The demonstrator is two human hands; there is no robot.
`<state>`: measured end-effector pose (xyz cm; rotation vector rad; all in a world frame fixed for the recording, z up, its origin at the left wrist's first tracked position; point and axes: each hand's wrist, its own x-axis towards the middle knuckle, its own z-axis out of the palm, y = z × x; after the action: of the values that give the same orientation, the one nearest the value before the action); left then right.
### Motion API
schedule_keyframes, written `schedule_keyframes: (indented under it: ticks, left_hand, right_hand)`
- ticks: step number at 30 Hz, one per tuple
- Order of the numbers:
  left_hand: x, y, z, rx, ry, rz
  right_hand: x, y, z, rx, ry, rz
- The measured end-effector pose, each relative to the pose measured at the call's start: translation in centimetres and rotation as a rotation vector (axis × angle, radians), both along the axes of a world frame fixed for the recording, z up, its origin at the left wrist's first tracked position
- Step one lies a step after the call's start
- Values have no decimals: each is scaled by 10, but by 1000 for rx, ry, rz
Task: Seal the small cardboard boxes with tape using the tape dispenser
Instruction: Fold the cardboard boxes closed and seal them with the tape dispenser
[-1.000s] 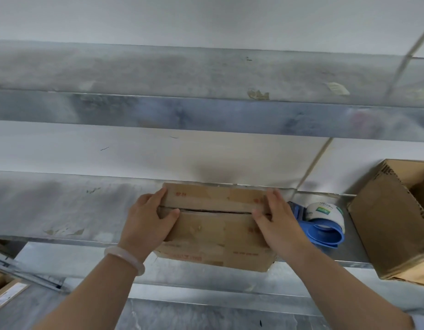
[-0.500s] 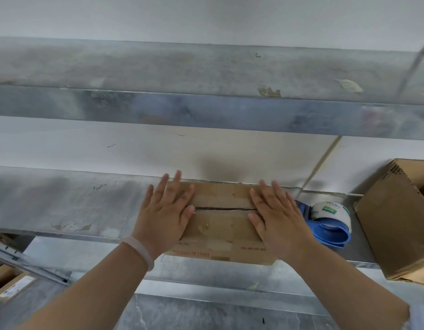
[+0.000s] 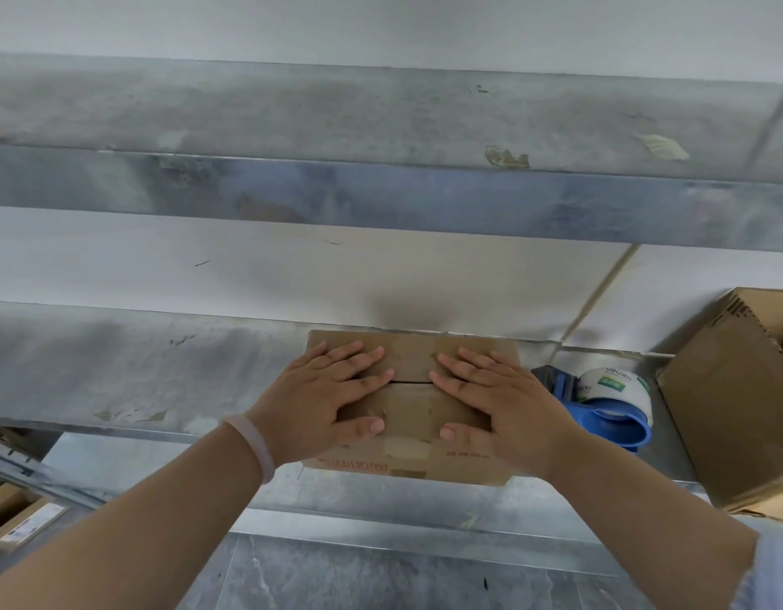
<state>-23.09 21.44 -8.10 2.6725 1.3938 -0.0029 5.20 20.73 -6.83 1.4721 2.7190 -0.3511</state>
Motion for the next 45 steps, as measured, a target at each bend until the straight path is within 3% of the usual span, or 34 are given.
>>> schedule_keyframes:
  ticks: [19, 45]
  left_hand:
    - [2, -3, -4, 67, -143, 186]
    - [2, -7, -7, 78, 27, 133]
  right_hand:
    - [-11, 1, 7, 27, -72, -80]
    - [-11, 0, -1, 41, -185, -25]
